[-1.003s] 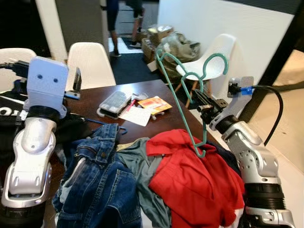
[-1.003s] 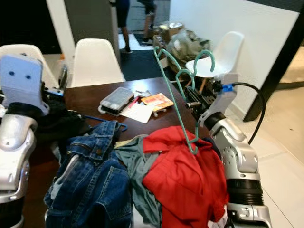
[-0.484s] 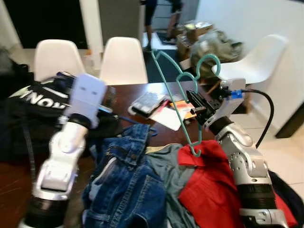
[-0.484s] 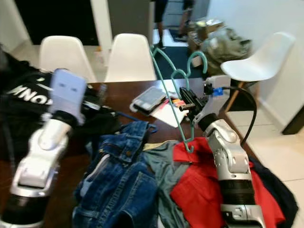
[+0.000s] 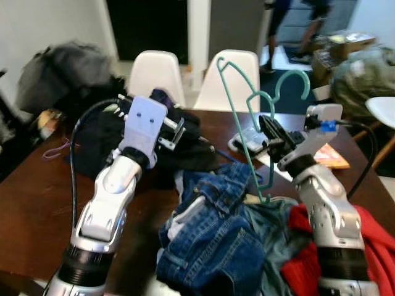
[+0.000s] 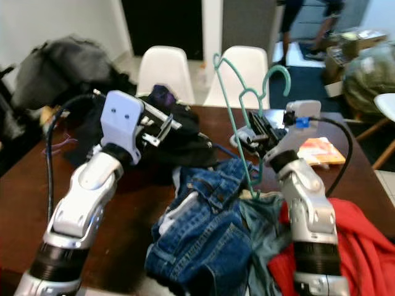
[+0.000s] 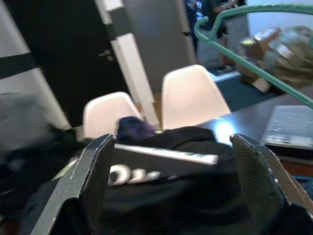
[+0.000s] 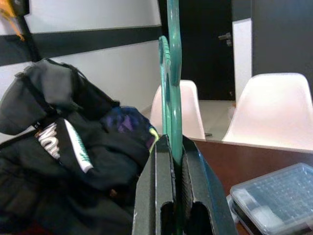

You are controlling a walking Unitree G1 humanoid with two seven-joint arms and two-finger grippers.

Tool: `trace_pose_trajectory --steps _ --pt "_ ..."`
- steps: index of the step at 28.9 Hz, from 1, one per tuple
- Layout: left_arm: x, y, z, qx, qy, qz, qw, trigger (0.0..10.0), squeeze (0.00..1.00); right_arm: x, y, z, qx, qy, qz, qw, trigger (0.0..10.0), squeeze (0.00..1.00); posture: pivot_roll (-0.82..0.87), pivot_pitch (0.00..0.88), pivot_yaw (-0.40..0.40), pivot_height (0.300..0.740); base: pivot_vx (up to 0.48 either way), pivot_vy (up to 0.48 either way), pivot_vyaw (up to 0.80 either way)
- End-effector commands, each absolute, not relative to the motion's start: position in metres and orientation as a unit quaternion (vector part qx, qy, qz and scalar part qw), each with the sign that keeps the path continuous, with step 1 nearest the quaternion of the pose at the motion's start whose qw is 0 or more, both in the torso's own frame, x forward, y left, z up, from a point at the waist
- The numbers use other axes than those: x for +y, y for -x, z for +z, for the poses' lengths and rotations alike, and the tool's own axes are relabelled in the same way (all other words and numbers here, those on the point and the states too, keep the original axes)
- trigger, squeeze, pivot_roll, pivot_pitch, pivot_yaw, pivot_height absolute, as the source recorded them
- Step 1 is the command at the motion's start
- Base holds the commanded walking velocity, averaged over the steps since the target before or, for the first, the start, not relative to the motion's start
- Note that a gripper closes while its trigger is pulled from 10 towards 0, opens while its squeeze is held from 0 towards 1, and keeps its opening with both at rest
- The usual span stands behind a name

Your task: Hang hanger

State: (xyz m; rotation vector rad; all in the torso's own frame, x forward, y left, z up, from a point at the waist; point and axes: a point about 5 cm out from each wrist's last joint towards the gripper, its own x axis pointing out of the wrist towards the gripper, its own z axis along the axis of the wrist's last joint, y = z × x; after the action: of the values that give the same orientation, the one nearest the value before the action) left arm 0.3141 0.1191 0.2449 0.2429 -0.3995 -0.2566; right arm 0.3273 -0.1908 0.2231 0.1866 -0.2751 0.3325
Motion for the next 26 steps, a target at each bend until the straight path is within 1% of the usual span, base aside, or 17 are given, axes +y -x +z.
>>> trace_pose_trajectory --steps 1,6,7,8,13,15,16,18,26 --pt "0.125 -0.315 0.250 -0.206 -0.116 -0.119 0.964 10.0 0.00 -0.188 -0.328 0.227 -0.146 -0.088 0.167 0.971 10.0 0.00 0.01 0.000 -0.018 0.740 0.000 0.000 0.77" --pt "0.128 -0.317 0.252 -0.204 -0.121 -0.122 0.964 10.0 0.00 -0.188 -0.328 0.228 -0.148 -0.089 0.161 0.972 10.0 0.00 0.01 0.000 -0.022 0.740 0.000 0.000 0.76" --pt "0.132 -0.318 0.252 -0.201 -0.128 -0.130 0.962 10.0 0.00 -0.188 -0.329 0.229 -0.149 -0.087 0.157 0.973 10.0 0.00 0.01 0.000 -0.024 0.740 0.000 0.000 0.66" --pt "0.143 -0.322 0.252 -0.195 -0.128 -0.135 0.963 10.0 0.00 -0.189 -0.329 0.231 -0.152 -0.085 0.147 0.974 10.0 0.00 0.00 0.000 -0.026 0.740 0.000 0.000 0.00" --pt "0.153 -0.327 0.251 -0.188 -0.116 -0.133 0.966 10.0 0.00 -0.190 -0.329 0.233 -0.153 -0.090 0.140 0.974 10.0 0.00 0.00 0.000 -0.028 0.740 0.000 0.000 0.00" --pt "0.164 -0.334 0.248 -0.178 -0.099 -0.126 0.971 10.0 0.00 -0.192 -0.328 0.233 -0.147 -0.085 0.135 0.976 10.0 0.00 -0.01 0.000 -0.028 0.740 0.000 0.000 -0.52" --pt "0.164 -0.334 0.248 -0.178 -0.099 -0.126 0.971 10.0 0.00 -0.192 -0.328 0.233 -0.147 -0.085 0.135 0.976 10.0 0.00 -0.01 0.000 -0.028 0.740 0.000 0.000 -0.52" --pt "0.175 -0.343 0.245 -0.174 -0.077 -0.130 0.973 10.0 0.00 -0.197 -0.327 0.233 -0.140 -0.086 0.128 0.978 10.0 0.00 -0.03 0.000 -0.028 0.740 0.000 0.000 -0.80" --pt "0.183 -0.359 0.228 -0.136 -0.052 -0.138 0.980 10.0 0.00 -0.203 -0.323 0.238 -0.142 -0.078 0.119 0.980 10.0 0.00 -0.07 0.000 -0.021 0.740 0.000 0.000 -0.80"
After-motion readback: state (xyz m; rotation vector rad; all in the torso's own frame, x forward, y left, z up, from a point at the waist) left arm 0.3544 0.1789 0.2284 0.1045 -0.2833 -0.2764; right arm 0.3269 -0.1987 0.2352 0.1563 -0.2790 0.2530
